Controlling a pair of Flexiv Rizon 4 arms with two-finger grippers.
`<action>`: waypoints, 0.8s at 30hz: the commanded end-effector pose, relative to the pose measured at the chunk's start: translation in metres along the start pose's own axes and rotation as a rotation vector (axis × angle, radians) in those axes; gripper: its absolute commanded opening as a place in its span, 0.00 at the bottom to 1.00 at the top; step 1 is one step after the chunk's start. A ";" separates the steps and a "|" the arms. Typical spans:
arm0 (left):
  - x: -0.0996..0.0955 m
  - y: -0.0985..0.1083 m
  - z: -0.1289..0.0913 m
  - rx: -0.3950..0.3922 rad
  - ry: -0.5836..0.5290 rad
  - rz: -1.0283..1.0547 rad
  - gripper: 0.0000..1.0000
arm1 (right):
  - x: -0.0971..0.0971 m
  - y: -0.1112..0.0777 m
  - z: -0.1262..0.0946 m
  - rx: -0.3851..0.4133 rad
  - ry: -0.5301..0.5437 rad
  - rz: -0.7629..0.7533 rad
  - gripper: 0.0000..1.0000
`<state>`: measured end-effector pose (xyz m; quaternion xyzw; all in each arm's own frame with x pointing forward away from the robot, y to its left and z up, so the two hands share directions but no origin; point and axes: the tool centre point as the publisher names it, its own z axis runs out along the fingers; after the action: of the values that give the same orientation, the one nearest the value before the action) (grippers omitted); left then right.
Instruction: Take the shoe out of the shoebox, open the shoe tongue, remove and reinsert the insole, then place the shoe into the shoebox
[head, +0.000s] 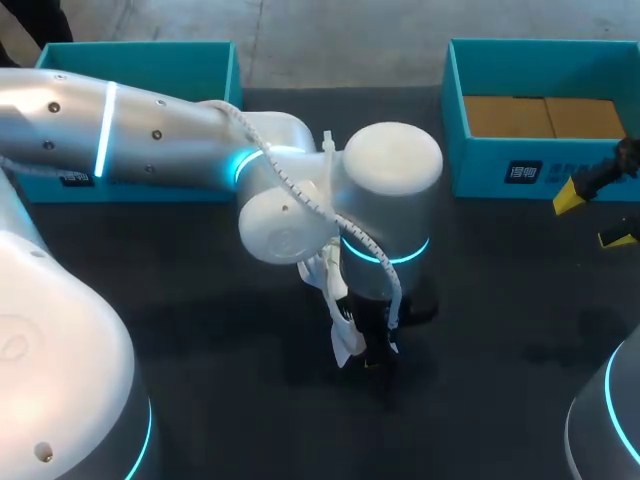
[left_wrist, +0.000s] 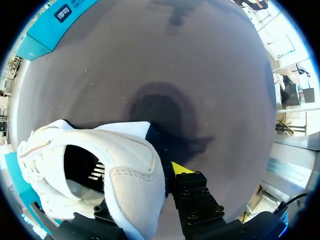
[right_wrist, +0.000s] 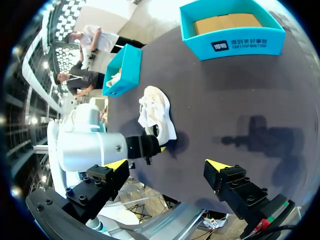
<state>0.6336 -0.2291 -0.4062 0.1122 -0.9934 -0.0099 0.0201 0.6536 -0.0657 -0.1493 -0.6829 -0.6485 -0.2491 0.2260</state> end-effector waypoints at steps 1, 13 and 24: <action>-0.002 0.003 0.001 0.004 -0.016 0.006 0.00 | 0.000 0.000 0.001 0.000 -0.003 0.002 1.00; -0.018 0.025 -0.052 0.058 0.002 0.048 0.00 | 0.000 0.000 0.001 0.000 -0.003 0.002 1.00; -0.043 0.054 -0.128 0.080 0.051 0.121 0.00 | 0.000 0.000 0.001 0.000 -0.003 0.002 1.00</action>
<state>0.6628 -0.1978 -0.3245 0.0527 -0.9977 0.0137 0.0414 0.6537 -0.0658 -0.1493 -0.6830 -0.6484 -0.2491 0.2260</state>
